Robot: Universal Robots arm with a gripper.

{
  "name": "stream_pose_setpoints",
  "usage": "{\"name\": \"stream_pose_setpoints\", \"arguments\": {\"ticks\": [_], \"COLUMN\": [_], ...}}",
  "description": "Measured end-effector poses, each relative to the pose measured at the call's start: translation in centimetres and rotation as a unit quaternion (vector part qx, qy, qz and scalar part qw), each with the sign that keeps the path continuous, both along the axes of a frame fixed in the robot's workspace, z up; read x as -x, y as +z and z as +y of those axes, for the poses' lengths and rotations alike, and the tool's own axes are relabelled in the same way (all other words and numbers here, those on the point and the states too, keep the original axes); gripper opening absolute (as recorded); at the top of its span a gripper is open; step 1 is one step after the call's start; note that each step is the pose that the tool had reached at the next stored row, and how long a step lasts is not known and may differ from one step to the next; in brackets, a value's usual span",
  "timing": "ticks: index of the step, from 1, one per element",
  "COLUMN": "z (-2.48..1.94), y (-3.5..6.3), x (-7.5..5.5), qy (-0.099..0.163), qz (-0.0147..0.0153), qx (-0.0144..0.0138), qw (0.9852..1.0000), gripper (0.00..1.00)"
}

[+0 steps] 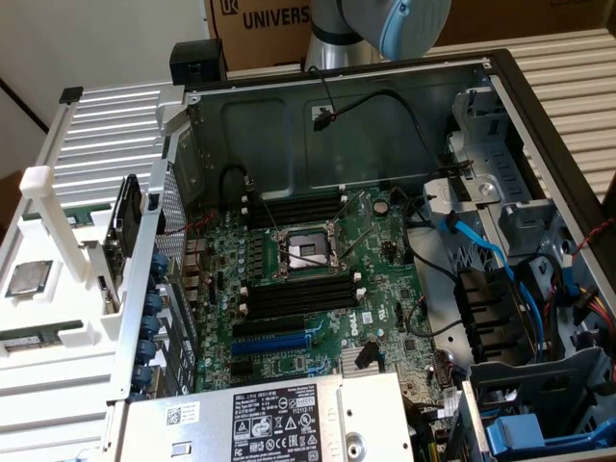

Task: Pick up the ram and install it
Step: 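Pick up the ram and move it above insertion slot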

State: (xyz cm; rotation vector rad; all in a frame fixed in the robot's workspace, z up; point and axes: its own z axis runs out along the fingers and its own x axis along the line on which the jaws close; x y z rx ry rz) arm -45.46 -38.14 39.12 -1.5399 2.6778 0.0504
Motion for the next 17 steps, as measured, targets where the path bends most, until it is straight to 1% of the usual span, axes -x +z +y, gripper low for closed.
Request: {"name": "stream_pose_setpoints", "arguments": {"ticks": [3, 4, 7, 11, 14, 15, 16, 17], "z": [0.0, 0.0, 0.0, 0.0, 0.0, 0.0, 0.0, 0.0], "y": [0.0, 0.0, -0.01, -0.01, -0.01, -0.02, -0.03, -0.03], "x": [0.0, 0.0, 0.0, 0.0, 0.0, 0.01, 0.01, 0.01], "qy": [0.027, 0.046, 0.073, 0.109, 0.137, 0.154, 0.172, 0.182], "qz": [0.0, 0.0, 0.0, 0.0, 0.0001, 0.0001, 0.0001, 0.0001], "qx": [0.0, 0.0, 0.0, 0.0003, 0.0007, 0.001, 0.0014, 0.0016], "qw": [0.9996, 0.999, 0.9974, 0.994, 0.9906, 0.988, 0.9851, 0.9834], "gripper": [0.1, 0.1, 0.1, 0.1, 0.1, 0.1, 0.1, 0.1]}}
